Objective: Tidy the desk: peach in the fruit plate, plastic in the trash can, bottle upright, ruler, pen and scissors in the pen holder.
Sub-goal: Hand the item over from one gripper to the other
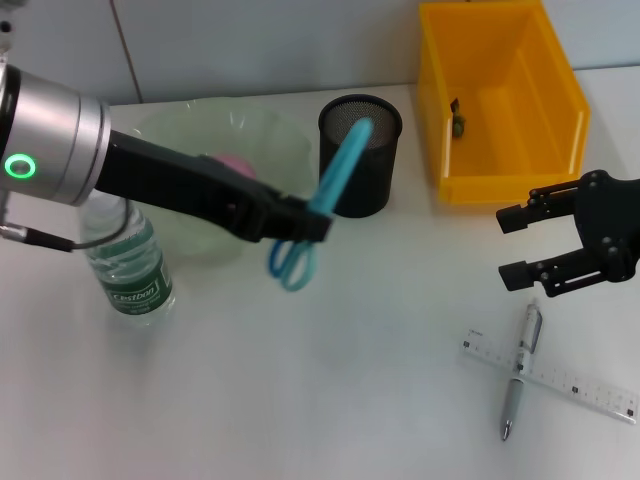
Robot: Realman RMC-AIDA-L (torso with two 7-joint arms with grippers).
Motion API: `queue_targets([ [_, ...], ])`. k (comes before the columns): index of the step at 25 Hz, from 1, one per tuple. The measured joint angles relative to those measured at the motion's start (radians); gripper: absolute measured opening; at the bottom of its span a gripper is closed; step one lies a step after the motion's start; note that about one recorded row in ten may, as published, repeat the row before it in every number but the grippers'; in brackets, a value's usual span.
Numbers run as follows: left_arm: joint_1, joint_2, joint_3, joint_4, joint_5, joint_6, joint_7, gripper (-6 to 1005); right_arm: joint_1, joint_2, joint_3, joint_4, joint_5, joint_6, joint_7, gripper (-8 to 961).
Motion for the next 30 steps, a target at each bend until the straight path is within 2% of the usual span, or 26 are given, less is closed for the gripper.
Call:
queue_targets([
  [4, 0.05, 0.0, -0.015, -0.122, -0.188, -0.081, 0.104, 277, 0.0, -0.007, 0.013, 0.02, 0.0, 0.008, 0.008, 759],
  [8, 0.062, 0.0, -0.013, -0.262, -0.376, -0.1, 0.248, 275, -0.004, -0.015, 0.058, 0.04, 0.003, 0.01, 0.005, 759],
  [10, 0.068, 0.0, -0.013, -0.34, -0.484, -0.098, 0.33, 273, -0.008, -0.016, 0.072, 0.046, 0.015, 0.01, 0.0, 759],
  [11, 0.07, 0.0, -0.015, -0.419, -0.583, -0.093, 0.408, 272, -0.012, -0.016, 0.077, 0.053, 0.027, 0.01, -0.002, 758],
  [14, 0.07, -0.001, -0.009, -0.526, -0.695, -0.087, 0.5, 271, -0.017, -0.013, 0.078, 0.06, 0.036, 0.01, -0.007, 758],
  [15, 0.07, -0.001, -0.009, -0.526, -0.695, -0.087, 0.5, 271, -0.017, -0.013, 0.078, 0.06, 0.036, 0.01, -0.007, 758],
  [16, 0.069, -0.005, 0.004, -0.61, -0.787, -0.079, 0.569, 271, -0.018, -0.01, 0.079, 0.067, 0.047, 0.011, -0.011, 758],
  [18, 0.069, -0.006, 0.01, -0.63, -0.808, -0.076, 0.581, 271, -0.02, -0.008, 0.079, 0.07, 0.057, 0.013, -0.013, 758],
  [19, 0.069, -0.008, 0.051, -0.704, -0.926, -0.057, 0.635, 271, -0.024, -0.003, 0.081, 0.077, 0.08, 0.017, -0.024, 758],
  [20, 0.069, -0.008, 0.051, -0.704, -0.926, -0.057, 0.635, 271, -0.024, -0.003, 0.081, 0.077, 0.08, 0.017, -0.024, 758],
  [21, 0.074, -0.008, 0.11, -0.753, -1.034, -0.041, 0.686, 271, -0.033, 0.004, 0.087, 0.086, 0.117, 0.024, -0.052, 758],
  [22, 0.074, -0.008, 0.11, -0.753, -1.034, -0.041, 0.686, 271, -0.033, 0.004, 0.087, 0.086, 0.117, 0.024, -0.052, 758],
  [23, 0.08, -0.009, 0.146, -0.773, -1.089, -0.034, 0.714, 271, -0.04, 0.007, 0.089, 0.092, 0.141, 0.034, -0.069, 758],
  [24, 0.095, -0.009, 0.215, -0.797, -1.2, -0.035, 0.769, 271, -0.057, 0.015, 0.09, 0.108, 0.202, 0.061, -0.116, 759],
  [25, 0.095, -0.009, 0.215, -0.797, -1.2, -0.035, 0.769, 272, -0.057, 0.015, 0.09, 0.108, 0.202, 0.061, -0.116, 759],
  [28, 0.113, -0.01, 0.31, -0.832, -1.354, -0.047, 0.844, 272, -0.074, 0.027, 0.091, 0.145, 0.282, 0.095, -0.19, 759],
  [29, 0.116, -0.01, 0.392, -0.867, -1.495, -0.069, 0.892, 272, -0.08, 0.04, 0.091, 0.174, 0.329, 0.12, -0.248, 759],
  [30, 0.116, -0.01, 0.392, -0.867, -1.495, -0.069, 0.892, 272, -0.08, 0.04, 0.091, 0.174, 0.329, 0.12, -0.248, 759],
])
